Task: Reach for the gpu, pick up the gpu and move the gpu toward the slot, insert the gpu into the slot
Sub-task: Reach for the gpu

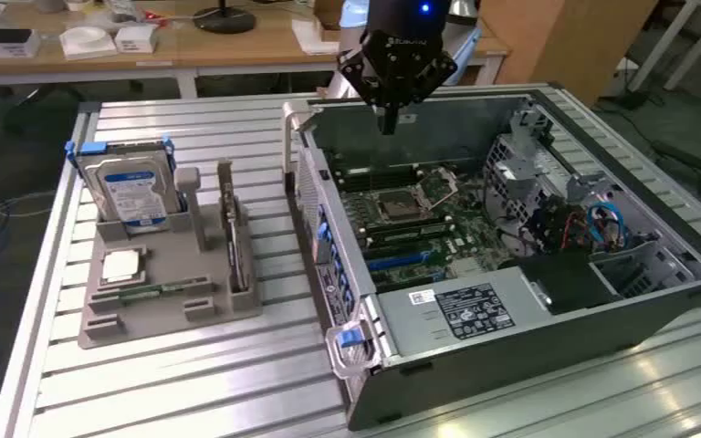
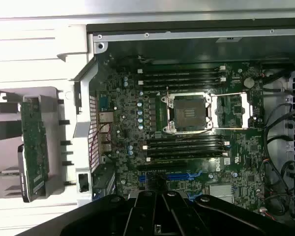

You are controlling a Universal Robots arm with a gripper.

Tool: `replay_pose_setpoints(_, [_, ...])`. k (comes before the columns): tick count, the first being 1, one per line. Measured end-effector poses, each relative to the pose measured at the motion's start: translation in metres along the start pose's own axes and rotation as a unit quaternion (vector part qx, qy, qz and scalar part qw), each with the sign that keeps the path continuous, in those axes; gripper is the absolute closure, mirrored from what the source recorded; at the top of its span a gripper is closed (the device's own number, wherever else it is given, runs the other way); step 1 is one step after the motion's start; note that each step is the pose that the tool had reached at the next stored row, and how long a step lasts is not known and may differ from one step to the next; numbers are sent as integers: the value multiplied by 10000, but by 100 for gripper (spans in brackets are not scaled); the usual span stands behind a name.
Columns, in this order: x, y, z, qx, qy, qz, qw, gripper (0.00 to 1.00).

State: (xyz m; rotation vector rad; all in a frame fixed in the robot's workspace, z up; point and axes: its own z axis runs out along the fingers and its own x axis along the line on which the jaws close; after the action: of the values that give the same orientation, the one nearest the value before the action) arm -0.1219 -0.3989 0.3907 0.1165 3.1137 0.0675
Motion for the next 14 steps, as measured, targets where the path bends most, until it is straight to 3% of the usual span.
replay_pose_setpoints(6, [71, -5, -1, 0, 0, 1, 10000, 90])
replay_pose_setpoints(14, [354, -27, -7, 0, 0, -1, 10000, 90])
